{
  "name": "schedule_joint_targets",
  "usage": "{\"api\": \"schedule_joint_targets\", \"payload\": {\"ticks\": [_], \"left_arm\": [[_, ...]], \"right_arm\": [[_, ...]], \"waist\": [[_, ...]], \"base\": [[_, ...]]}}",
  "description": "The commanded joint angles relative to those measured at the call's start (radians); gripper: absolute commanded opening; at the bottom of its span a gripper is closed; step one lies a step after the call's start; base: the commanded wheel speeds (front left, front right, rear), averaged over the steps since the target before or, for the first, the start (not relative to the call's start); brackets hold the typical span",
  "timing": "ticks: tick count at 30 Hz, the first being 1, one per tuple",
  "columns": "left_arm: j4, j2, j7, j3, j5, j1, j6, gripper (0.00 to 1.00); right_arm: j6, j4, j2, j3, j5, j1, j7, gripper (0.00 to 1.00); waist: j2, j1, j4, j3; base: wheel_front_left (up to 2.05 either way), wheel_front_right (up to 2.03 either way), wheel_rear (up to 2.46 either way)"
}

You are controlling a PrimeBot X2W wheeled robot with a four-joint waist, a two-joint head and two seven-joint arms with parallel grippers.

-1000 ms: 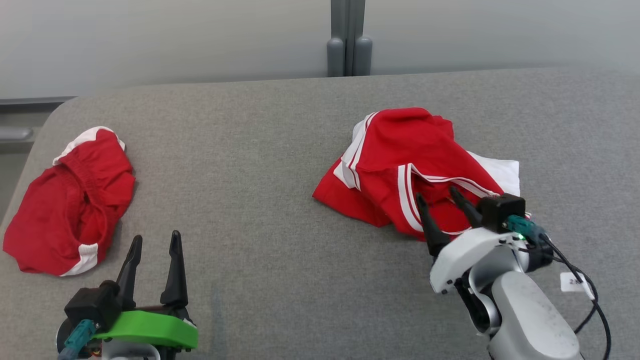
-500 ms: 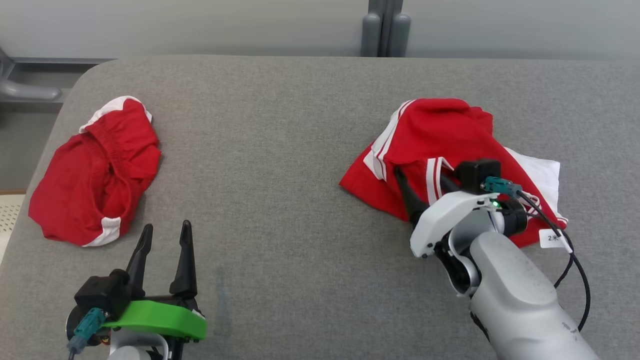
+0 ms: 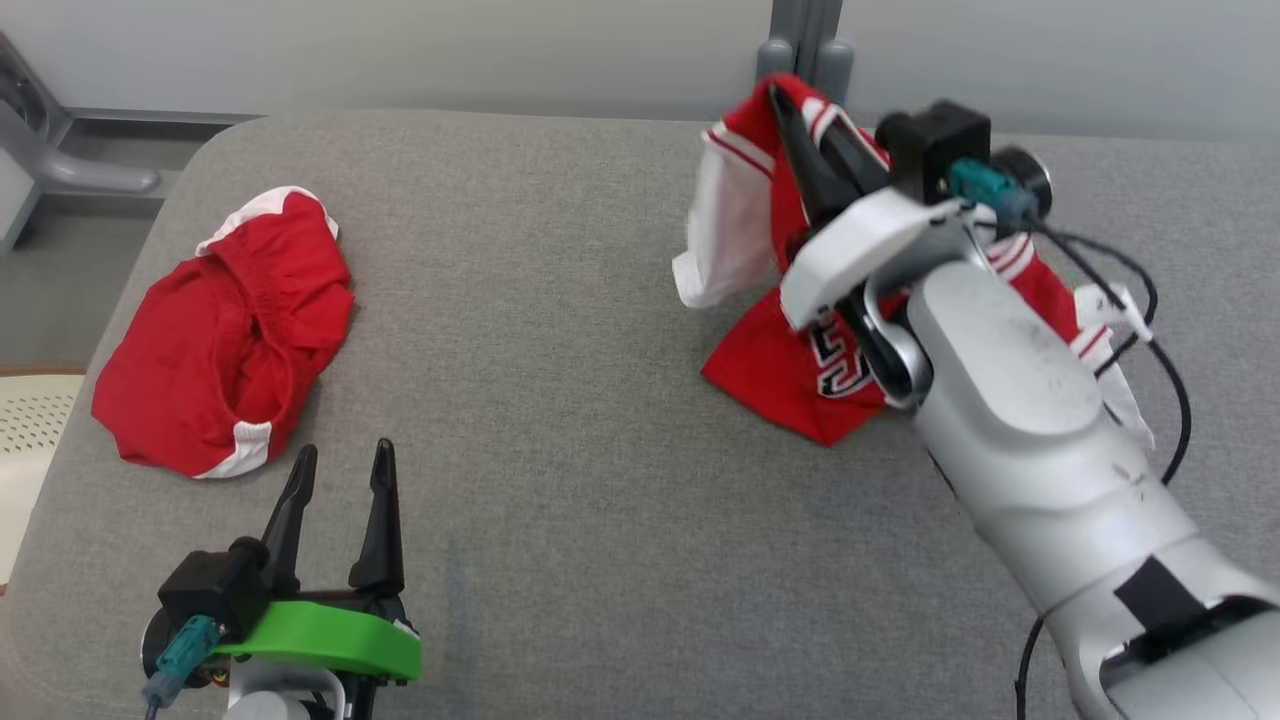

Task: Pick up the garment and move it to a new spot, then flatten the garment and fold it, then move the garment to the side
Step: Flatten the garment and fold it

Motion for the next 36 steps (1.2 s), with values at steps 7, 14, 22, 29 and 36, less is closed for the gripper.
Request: {"api": "schedule_joint_targets", "payload": {"ticks": [7,14,22,29,36], "left_arm": [[-0.01,-0.002,-0.001,-0.009,-0.006,-0.009,-0.004,1.0],[-0.013,-0.004,-0.001,0.008,-0.003,-0.012,-0.004,1.0],[-0.023,-0.008,-0.001,0.018,-0.001,-0.019,-0.004,1.0],[-0.023,-0.011,-0.001,0.006,0.001,-0.032,-0.004,1.0],[-0.012,0.005,-0.001,-0.009,-0.008,-0.054,-0.004,1.0]], "right_arm": [[0.0,-0.048,-0.001,0.08,0.103,-0.241,-0.023,0.0],[0.0,-0.151,-0.003,0.179,0.252,-0.381,-0.026,0.0],[-0.001,-0.129,-0.002,0.039,0.222,-0.332,-0.026,0.0],[-0.001,0.009,-0.043,-0.094,0.111,-0.16,-0.027,0.0],[-0.001,0.102,-0.125,-0.257,0.036,-0.004,-0.027,0.0]], "waist": [[0.0,0.0,0.027,0.005],[0.0,0.0,0.017,0.007],[0.0,0.0,-0.026,0.027],[0.0,0.0,-0.066,0.046],[0.0,0.0,-0.084,0.055]], "base": [[0.0,0.0,0.0],[0.0,0.0,0.0],[0.0,0.0,0.0],[0.0,0.0,0.0],[0.0,0.0,0.0]]}}
